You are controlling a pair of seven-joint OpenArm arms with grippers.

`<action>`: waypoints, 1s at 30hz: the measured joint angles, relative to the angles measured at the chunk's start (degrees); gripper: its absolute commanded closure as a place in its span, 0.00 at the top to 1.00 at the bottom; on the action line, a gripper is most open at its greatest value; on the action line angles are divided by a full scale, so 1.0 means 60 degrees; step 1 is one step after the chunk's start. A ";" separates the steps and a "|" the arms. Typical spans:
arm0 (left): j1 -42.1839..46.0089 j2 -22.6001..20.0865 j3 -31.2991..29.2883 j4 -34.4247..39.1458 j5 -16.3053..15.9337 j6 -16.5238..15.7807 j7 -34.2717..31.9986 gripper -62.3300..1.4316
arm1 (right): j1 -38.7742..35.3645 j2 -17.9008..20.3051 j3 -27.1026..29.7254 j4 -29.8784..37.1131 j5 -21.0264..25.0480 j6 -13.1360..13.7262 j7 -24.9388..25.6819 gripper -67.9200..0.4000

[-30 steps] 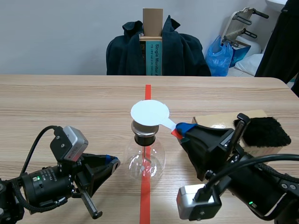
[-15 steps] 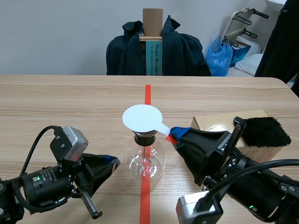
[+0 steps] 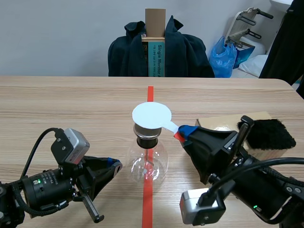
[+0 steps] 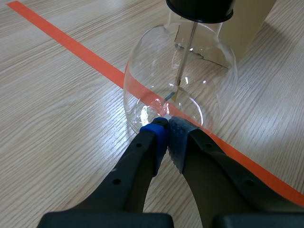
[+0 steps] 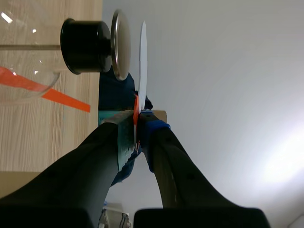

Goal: Do the electroscope experiment.
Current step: 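Move the plate toward and away from the electroscope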

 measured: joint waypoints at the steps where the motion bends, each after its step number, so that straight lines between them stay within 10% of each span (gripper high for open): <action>1: 0.0000 0.0000 0.0000 0.0000 0.0000 0.0000 0.0000 0.07 | 0.0000 0.0000 0.0000 0.0000 0.0000 0.0000 -0.0138 0.02; 30: 0.0000 0.0000 0.0000 0.0000 0.0000 0.0000 0.0000 0.07 | 0.0000 0.0000 0.0000 0.0000 0.0073 0.0011 -0.4401 0.02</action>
